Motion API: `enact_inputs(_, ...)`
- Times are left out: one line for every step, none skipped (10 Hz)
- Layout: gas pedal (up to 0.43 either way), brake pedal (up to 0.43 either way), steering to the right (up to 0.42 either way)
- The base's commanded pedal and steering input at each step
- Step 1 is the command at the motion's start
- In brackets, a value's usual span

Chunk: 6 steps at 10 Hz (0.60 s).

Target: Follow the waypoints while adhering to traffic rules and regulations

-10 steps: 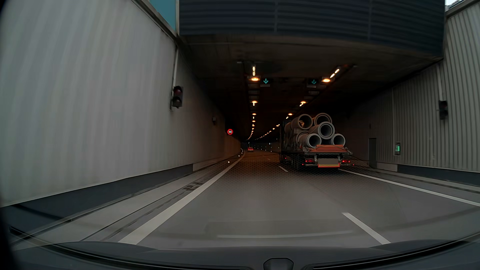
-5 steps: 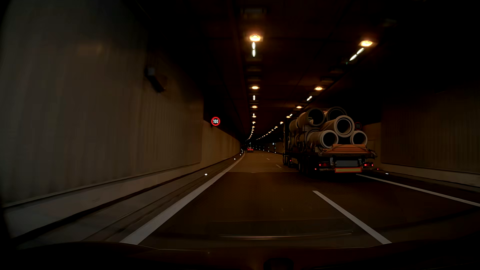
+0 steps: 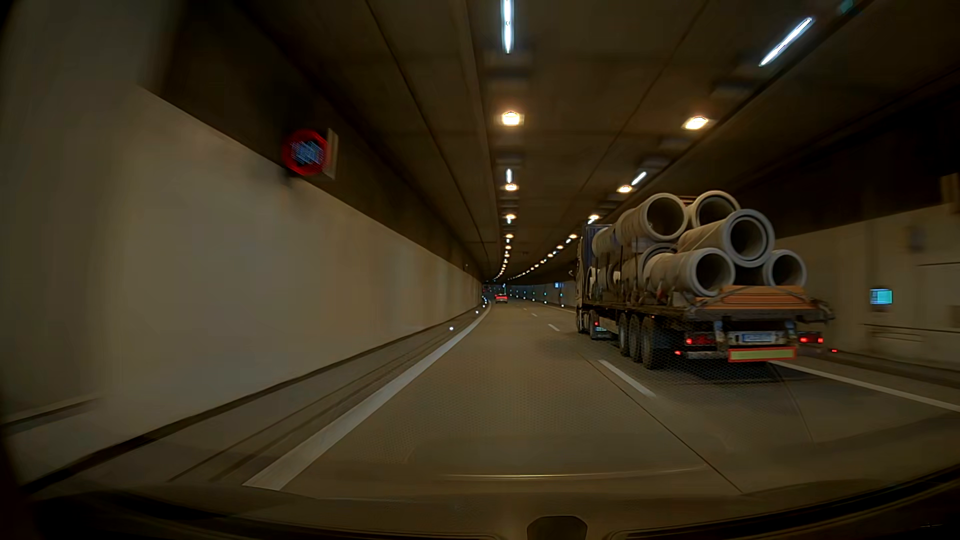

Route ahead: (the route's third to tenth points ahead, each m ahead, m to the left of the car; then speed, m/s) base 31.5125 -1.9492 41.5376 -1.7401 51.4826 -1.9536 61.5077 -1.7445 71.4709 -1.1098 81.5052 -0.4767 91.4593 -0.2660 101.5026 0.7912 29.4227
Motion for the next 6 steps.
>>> enact_inputs(0.138, 0.000, -0.003)
enact_inputs(0.130, 0.000, -0.003)
enact_inputs(0.130, 0.000, -0.003)
enact_inputs(0.130, 0.000, -0.003)
enact_inputs(0.138, 0.000, -0.003)
enact_inputs(0.138, 0.000, -0.003)
